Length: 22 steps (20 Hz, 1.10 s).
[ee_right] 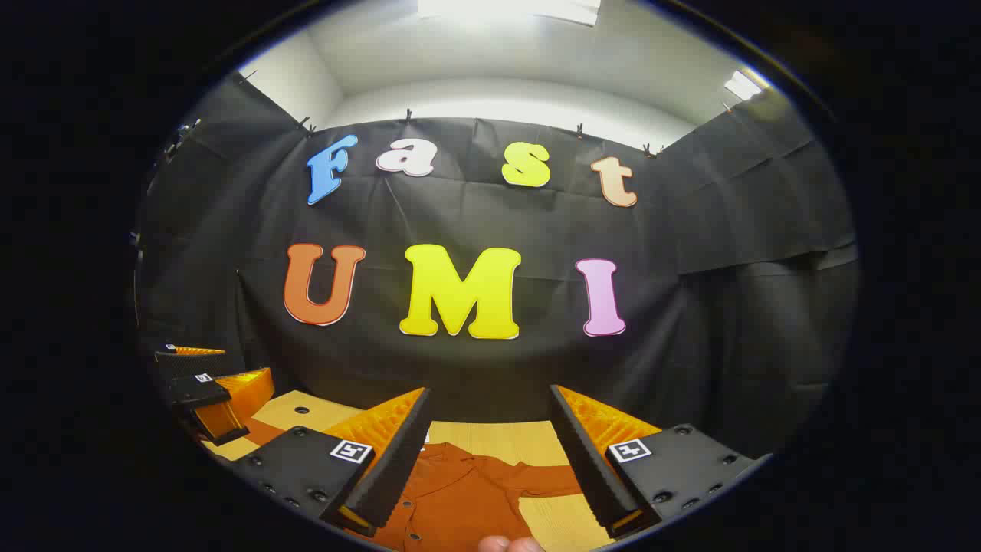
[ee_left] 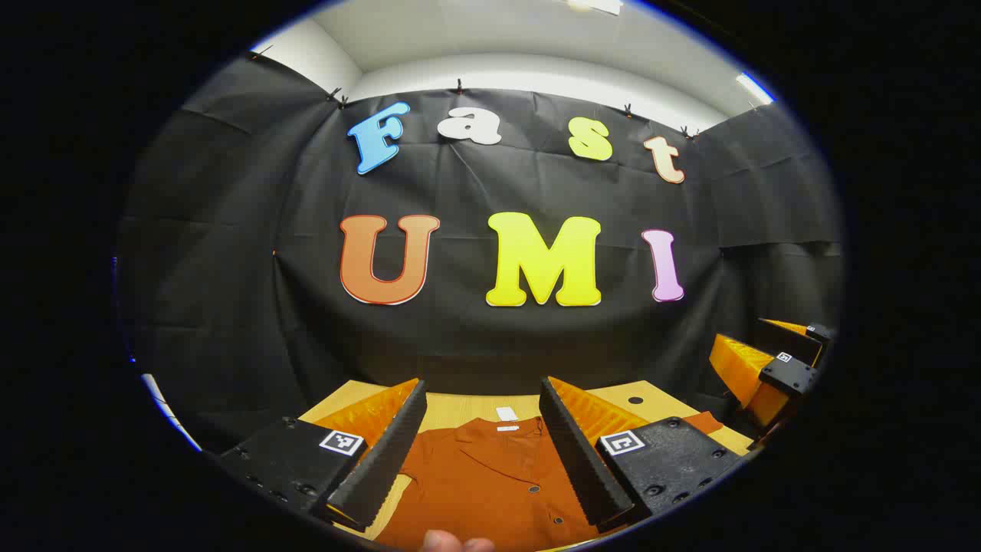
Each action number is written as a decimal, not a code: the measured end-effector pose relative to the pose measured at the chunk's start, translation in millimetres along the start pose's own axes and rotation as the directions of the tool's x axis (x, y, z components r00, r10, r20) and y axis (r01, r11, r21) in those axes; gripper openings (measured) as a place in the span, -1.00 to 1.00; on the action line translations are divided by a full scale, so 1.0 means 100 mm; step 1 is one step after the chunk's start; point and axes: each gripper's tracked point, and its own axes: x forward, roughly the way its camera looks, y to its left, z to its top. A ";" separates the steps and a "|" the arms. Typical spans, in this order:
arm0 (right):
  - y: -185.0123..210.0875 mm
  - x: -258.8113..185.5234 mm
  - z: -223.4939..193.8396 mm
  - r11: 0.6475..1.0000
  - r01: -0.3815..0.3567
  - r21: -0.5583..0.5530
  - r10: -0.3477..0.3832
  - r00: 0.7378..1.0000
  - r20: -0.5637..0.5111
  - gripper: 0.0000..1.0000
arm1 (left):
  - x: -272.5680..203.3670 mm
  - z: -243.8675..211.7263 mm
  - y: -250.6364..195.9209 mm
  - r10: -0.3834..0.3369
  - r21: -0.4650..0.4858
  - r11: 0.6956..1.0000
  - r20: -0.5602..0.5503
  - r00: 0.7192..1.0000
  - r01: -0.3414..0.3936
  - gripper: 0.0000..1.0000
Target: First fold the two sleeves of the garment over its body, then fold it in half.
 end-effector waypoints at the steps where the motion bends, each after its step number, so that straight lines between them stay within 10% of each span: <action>1: 0.01 0.01 -0.01 1.000 -0.001 -0.001 0.001 1.000 -0.001 0.92 | 0.01 -0.01 0.00 -0.002 0.000 1.000 -0.001 1.000 0.002 0.92; 22: 0.03 0.26 -0.26 0.997 -0.057 0.047 0.061 0.995 -0.078 0.91 | 0.14 0.03 -0.08 0.014 0.017 1.000 0.008 1.000 -0.014 0.92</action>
